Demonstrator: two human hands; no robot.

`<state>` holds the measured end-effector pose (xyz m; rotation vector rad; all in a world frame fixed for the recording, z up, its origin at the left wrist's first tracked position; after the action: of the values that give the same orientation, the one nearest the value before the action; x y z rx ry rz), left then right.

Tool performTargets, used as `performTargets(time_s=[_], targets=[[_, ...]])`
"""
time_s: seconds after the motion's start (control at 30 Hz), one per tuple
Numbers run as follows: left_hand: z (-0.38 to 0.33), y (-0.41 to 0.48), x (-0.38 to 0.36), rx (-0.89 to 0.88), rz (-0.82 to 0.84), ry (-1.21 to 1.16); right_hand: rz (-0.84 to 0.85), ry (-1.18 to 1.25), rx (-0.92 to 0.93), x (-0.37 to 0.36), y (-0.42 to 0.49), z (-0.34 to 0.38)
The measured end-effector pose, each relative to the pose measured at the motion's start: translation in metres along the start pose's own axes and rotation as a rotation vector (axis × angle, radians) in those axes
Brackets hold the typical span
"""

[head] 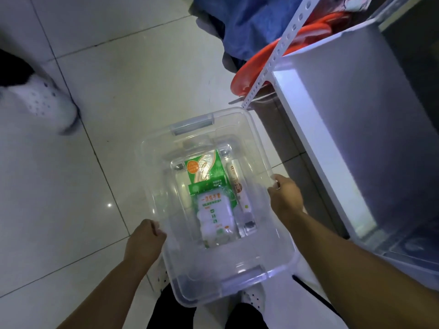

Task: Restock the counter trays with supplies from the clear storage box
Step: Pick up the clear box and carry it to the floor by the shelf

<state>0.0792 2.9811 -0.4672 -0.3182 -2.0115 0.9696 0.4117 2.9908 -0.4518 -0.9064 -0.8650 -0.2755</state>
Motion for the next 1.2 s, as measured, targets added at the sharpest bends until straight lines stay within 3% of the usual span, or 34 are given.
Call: performTargets(time_s=[0.27, 0.43, 0.63, 0.87, 1.03, 1.1, 1.2], targets=[[-0.003, 0.008, -0.015, -0.008, 0.051, 0.122, -0.004, -0.024, 0.015, -0.011, 0.01, -0.017], [-0.015, -0.021, -0.012, 0.017, 0.047, 0.263, 0.053, 0.017, 0.048, 0.006, -0.032, -0.018], [-0.093, -0.107, -0.015, -0.21, -0.008, 0.259, -0.079, 0.298, 0.078, 0.085, -0.131, -0.01], [-0.215, -0.232, -0.032, -0.593, -0.044, 0.158, -0.321, 0.549, 0.028, 0.214, -0.245, -0.046], [-0.294, -0.302, -0.07, -0.945, 0.084, 0.079, -0.462, 0.662, -0.05, 0.267, -0.281, -0.097], [-0.319, -0.321, -0.091, -0.994, 0.166, 0.037, -0.503, 0.655, -0.086, 0.277, -0.283, -0.114], [-0.344, -0.337, -0.118, -1.013, 0.145, 0.043, -0.527, 0.697, -0.122, 0.281, -0.282, -0.133]])
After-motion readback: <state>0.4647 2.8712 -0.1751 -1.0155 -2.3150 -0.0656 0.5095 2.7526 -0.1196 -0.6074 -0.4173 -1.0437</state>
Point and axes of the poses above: each hand's wrist, its own y-axis towards the middle knuckle, its own x-axis out of the back of the hand, z = x × y, the point moved 2 cm from there along y, towards the middle knuckle, and after that the axes turned 1 degree about -y, right-handed, at the moved point
